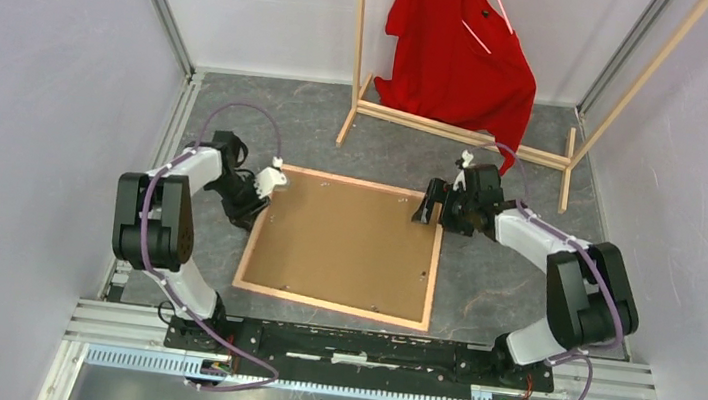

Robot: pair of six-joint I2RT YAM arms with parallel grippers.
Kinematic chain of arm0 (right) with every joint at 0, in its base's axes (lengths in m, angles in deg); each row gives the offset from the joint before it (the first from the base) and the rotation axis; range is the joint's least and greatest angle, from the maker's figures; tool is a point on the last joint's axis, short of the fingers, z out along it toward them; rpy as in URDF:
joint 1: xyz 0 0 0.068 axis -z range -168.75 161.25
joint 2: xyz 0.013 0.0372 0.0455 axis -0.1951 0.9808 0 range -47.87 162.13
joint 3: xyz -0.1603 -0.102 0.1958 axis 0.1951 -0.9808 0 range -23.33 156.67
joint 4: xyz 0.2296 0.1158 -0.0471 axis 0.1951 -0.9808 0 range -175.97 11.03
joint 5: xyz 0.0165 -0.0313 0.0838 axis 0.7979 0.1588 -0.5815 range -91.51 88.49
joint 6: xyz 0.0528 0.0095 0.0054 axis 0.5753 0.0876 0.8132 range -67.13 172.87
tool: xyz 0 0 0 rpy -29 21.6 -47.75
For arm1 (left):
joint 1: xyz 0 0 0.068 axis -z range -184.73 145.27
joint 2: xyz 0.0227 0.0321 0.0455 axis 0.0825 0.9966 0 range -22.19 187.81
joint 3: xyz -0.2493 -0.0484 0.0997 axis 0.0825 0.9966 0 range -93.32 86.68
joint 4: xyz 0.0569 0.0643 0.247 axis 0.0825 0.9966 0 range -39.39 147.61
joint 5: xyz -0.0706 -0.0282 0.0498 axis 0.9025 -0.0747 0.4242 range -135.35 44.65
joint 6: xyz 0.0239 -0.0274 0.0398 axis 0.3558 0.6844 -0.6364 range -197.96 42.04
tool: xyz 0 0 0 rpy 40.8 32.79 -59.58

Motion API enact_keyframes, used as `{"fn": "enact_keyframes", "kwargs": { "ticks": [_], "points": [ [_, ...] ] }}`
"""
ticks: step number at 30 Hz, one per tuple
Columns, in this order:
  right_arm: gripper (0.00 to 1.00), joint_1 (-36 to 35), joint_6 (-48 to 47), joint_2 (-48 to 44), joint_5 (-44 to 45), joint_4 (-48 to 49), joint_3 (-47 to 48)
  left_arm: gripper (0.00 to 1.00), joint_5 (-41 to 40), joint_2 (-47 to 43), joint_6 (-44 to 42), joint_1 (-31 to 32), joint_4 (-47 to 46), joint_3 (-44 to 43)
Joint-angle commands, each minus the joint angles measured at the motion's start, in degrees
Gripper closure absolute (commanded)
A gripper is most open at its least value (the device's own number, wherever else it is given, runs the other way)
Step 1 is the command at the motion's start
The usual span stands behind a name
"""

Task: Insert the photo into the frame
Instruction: Adjust the photo frame at the center of the board, then install the photo frame at the center of the board.

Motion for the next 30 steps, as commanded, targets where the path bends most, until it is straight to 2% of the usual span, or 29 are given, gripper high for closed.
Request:
{"fn": "enact_keyframes", "kwargs": {
  "ticks": [1,5,8,11,14,17,19,22,30],
  "points": [
    [0.04,0.7,-4.8,2.7,2.5,0.2,7.8,0.53,8.2,-3.6,-6.1,5.7,7.4,3.1],
    [0.09,2.1,-7.9,4.0,7.6,-3.2,11.2,0.53,9.2,-2.3,-3.1,7.4,6.8,1.6],
    [0.12,1.9,-7.9,-1.4,10.6,-2.0,9.1,0.54,10.4,-1.0,-1.3,5.7,8.4,-1.3],
    [0.14,0.1,-8.1,-7.9,12.7,-1.4,6.4,0.53,12.4,-0.5,-1.7,1.4,11.1,-4.2],
    [0.13,-5.4,-6.4,-11.7,12.6,-0.7,4.0,0.52,14.3,1.1,-1.6,-0.5,13.9,-6.4],
    [0.13,-13.6,-0.3,-13.1,8.2,10.1,-1.8,0.52,16.6,2.2,-0.4,-0.6,13.7,-6.6],
    [0.14,-19.8,3.4,-11.1,6.6,17.6,-3.8,0.52,17.7,3.6,1.7,-0.5,13.1,-7.5],
    [0.15,-26.7,4.5,-5.2,7.1,22.8,-1.6,0.53,18.0,6.0,2.9,-0.5,12.9,-8.7],
    [0.31,-35.1,6.3,9.7,4.7,33.0,6.4,0.58,19.0,8.3,4.4,-0.5,10.9,-9.3]
  ]
}}
